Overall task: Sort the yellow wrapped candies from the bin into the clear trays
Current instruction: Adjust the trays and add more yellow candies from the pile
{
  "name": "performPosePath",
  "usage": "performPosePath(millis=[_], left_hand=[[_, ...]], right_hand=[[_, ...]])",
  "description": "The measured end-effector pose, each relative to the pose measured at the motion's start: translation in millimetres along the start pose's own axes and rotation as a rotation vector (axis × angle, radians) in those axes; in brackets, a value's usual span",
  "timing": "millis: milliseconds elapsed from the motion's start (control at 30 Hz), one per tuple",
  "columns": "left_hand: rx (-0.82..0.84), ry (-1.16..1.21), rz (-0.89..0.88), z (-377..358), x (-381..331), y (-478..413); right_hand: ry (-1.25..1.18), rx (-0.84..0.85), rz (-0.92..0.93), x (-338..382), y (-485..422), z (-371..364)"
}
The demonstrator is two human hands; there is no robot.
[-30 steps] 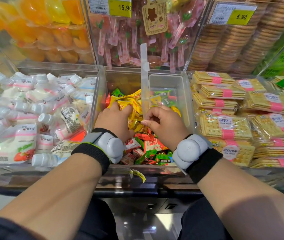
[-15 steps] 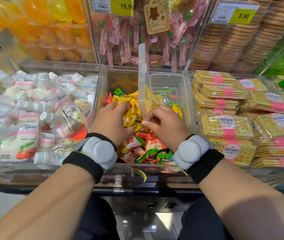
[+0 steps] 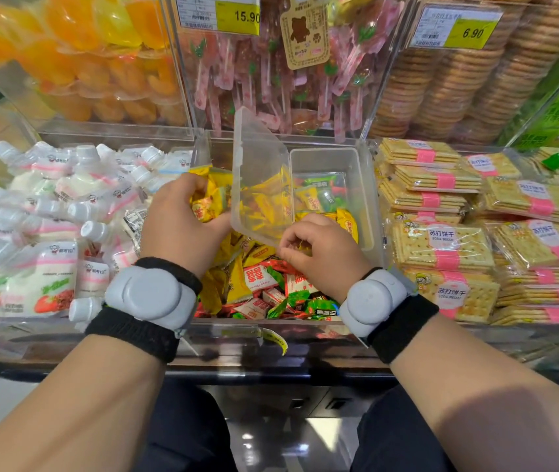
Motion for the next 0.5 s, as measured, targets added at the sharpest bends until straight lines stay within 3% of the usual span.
performPosePath(millis=[233,500], left_hand=[[-0.160,0.039,0.038,24.5,4.6,-9.7],[-0.048,-0.005,-0.189,6.1,-36.7,-4.1]], right_hand=[[0.061,0.042,0.031,3.5,2.6,-5.3],[0.112,0.143,0.098,13.3,7.6,-12.4]])
Point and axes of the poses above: each hand's wrist, its own y-axis away from the middle knuckle, its own z-axis out of the back of the hand, x = y × z, the point moved 8 cm from there along -y, towards the middle knuckle, and after that the axes turned 6 degrees about -z, right-handed, at the moved point
